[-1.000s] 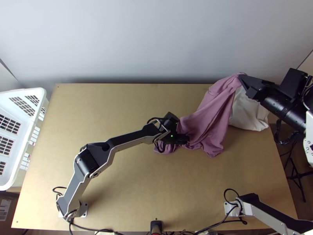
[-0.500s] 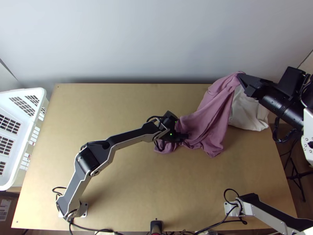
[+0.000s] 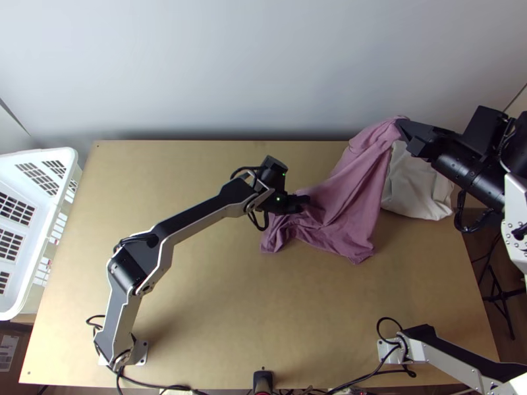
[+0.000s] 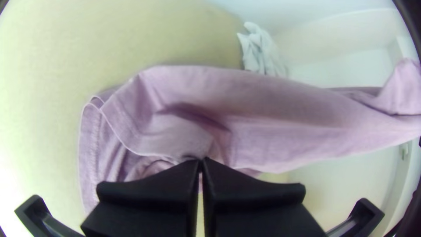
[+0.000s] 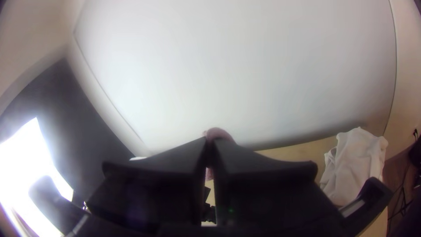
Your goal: Fold the t-shirt
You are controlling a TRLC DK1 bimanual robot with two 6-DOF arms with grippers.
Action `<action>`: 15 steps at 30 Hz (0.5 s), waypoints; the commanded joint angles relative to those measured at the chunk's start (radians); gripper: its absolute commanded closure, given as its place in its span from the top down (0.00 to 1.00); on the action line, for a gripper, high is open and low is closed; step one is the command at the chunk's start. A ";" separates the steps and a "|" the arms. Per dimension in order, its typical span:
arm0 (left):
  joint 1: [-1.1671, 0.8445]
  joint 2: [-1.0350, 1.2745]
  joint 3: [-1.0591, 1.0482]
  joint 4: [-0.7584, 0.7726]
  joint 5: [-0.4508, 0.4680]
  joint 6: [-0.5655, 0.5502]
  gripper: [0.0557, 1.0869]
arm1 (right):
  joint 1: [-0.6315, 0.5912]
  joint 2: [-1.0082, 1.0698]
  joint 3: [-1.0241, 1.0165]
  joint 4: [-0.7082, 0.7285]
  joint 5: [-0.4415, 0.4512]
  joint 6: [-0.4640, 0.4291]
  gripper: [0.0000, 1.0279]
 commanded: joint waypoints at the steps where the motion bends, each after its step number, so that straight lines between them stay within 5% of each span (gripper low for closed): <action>1: 0.012 -0.122 0.102 -0.059 0.037 -0.018 0.04 | -0.001 0.003 -0.005 0.002 0.000 0.000 0.03; 15: 0.190 -0.507 0.099 -0.111 0.035 -0.012 0.04 | -0.036 -0.107 0.094 -0.024 0.034 0.009 0.03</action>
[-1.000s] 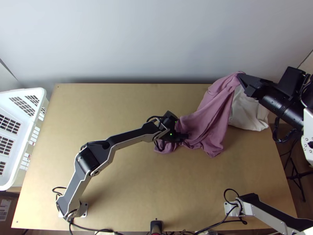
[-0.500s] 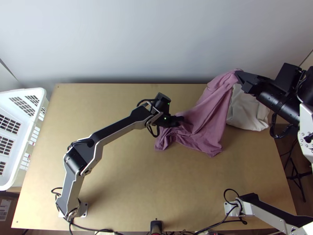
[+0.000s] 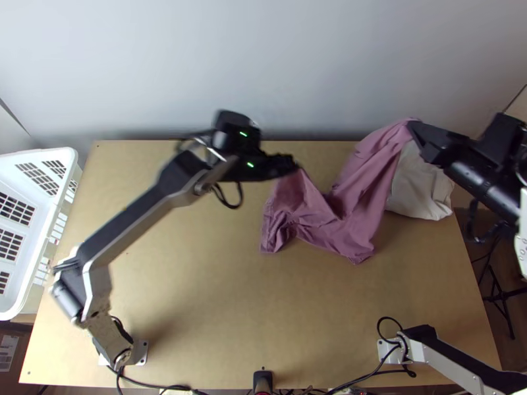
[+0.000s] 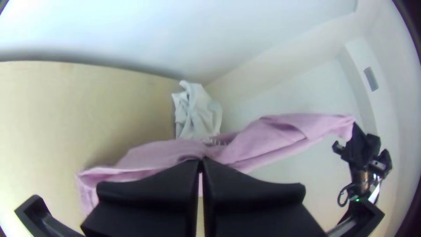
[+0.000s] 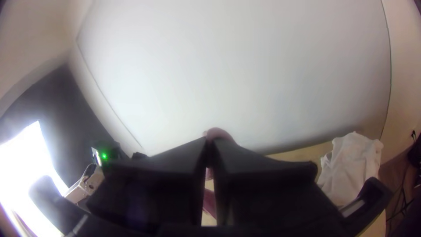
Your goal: Fold the t-shirt
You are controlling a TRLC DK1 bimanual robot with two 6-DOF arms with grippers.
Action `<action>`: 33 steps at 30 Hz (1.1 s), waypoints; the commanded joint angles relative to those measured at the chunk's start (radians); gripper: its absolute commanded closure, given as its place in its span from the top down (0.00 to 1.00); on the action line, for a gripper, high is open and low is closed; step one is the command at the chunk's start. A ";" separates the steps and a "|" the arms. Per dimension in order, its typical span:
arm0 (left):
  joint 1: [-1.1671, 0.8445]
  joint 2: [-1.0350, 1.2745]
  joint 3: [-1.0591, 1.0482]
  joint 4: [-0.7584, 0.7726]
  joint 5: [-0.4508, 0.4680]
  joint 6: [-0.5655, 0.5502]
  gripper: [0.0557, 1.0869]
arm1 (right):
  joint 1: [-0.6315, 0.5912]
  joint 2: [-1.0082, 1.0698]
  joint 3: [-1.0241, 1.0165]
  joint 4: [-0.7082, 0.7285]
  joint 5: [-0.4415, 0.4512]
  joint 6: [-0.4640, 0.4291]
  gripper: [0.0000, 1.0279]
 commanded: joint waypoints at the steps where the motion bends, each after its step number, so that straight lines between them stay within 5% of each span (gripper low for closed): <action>1: 0.157 -0.232 -0.010 -0.023 0.004 0.001 0.04 | -0.033 -0.046 0.133 -0.019 0.018 0.003 0.03; 11: 0.434 -0.660 -0.170 0.002 0.068 -0.003 0.04 | -0.068 -0.028 0.469 -0.015 0.018 0.089 0.03; 18: 0.529 -0.886 -0.268 0.008 0.096 -0.012 0.04 | -0.097 -0.052 0.516 -0.008 0.014 0.122 0.03; 25: 0.611 -1.074 -0.398 0.077 0.114 -0.080 0.04 | -0.195 -0.097 0.590 -0.003 -0.110 0.273 0.03; 33: 0.733 -1.242 -0.421 0.095 0.192 -0.161 0.04 | -0.241 -0.192 0.579 -0.012 -0.173 0.335 0.03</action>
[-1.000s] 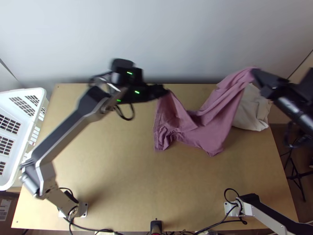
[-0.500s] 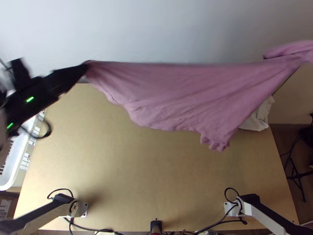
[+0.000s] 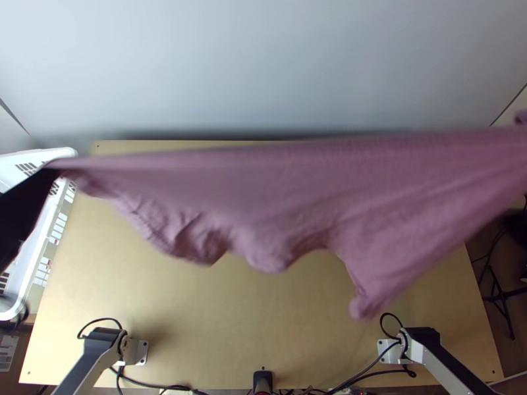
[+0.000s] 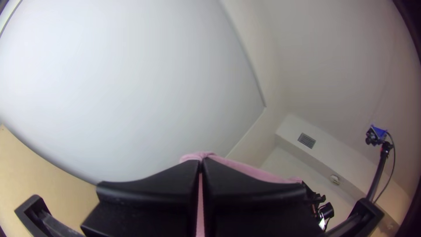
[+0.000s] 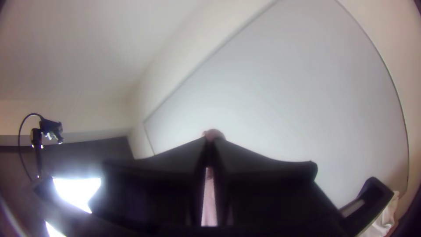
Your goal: Fold the t-shirt
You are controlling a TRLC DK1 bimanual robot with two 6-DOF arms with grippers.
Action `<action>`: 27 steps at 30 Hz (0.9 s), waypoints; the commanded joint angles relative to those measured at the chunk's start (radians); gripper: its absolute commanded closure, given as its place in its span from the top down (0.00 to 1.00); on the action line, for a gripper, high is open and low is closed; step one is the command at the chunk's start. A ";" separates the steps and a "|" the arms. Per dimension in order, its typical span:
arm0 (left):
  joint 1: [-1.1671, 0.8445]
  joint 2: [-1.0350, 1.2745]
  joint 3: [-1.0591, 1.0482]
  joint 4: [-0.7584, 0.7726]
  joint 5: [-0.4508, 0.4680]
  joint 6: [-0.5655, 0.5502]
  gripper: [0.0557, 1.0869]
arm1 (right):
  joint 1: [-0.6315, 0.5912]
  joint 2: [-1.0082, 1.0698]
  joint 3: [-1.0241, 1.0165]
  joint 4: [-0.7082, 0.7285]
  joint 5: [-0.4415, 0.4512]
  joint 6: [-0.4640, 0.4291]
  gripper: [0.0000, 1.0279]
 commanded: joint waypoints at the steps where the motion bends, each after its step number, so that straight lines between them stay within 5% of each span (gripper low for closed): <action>1: 0.111 -0.165 -0.048 0.029 0.060 -0.071 0.04 | -0.064 -0.074 0.008 -0.007 -0.079 0.093 0.03; 13: 0.198 -0.351 -0.175 0.093 0.150 -0.148 0.04 | -0.130 -0.191 -0.133 -0.034 -0.208 0.175 0.03; 19: 0.207 -0.300 -0.313 0.097 0.147 -0.088 0.04 | -0.150 -0.268 -0.519 -0.013 -0.233 0.136 0.03; 27: 0.237 -0.219 -0.675 0.360 0.143 0.013 0.04 | -0.147 -0.469 -1.216 0.283 -0.206 0.083 0.03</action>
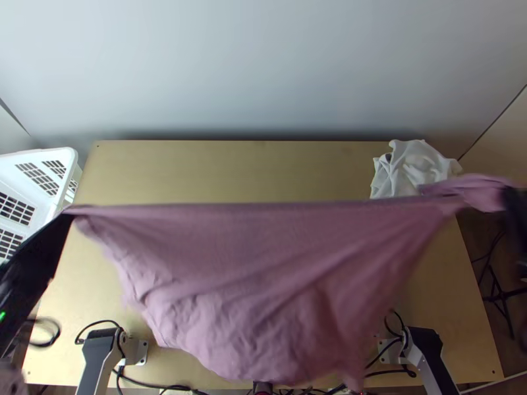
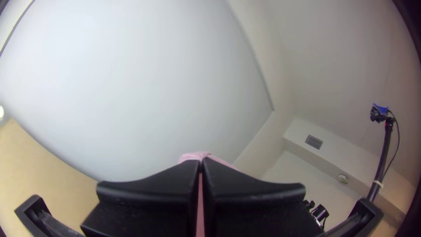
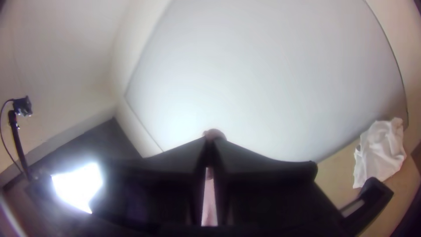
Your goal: Fold the t-shirt
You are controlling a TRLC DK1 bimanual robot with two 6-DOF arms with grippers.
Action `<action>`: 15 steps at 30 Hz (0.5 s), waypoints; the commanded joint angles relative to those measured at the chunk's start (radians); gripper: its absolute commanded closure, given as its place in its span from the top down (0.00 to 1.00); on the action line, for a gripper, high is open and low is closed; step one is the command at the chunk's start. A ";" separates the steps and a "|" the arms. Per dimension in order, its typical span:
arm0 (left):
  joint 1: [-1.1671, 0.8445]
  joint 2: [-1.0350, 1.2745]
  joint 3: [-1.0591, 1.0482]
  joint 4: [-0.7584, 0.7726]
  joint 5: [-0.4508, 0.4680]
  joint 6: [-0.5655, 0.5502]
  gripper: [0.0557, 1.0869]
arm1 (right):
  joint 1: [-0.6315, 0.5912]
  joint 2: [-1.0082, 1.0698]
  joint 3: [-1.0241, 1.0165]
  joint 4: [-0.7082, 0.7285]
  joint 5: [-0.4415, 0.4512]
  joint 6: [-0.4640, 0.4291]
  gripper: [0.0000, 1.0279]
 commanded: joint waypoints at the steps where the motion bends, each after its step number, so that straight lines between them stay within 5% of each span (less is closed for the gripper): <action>1: 0.018 0.083 -0.273 0.181 -0.002 0.093 0.04 | 0.002 -0.134 -0.531 0.185 0.019 -0.055 0.03; 4: 0.007 0.142 -0.365 0.256 -0.003 0.134 0.04 | 0.060 -0.111 -0.669 0.262 0.079 -0.095 0.03; 9: -0.048 0.296 -0.491 0.381 -0.032 0.236 0.04 | 0.338 0.021 -0.820 0.410 0.317 -0.162 0.03; 15: -0.042 0.563 -0.489 0.525 -0.068 0.328 0.04 | 0.373 0.348 -0.847 0.705 0.353 -0.228 0.03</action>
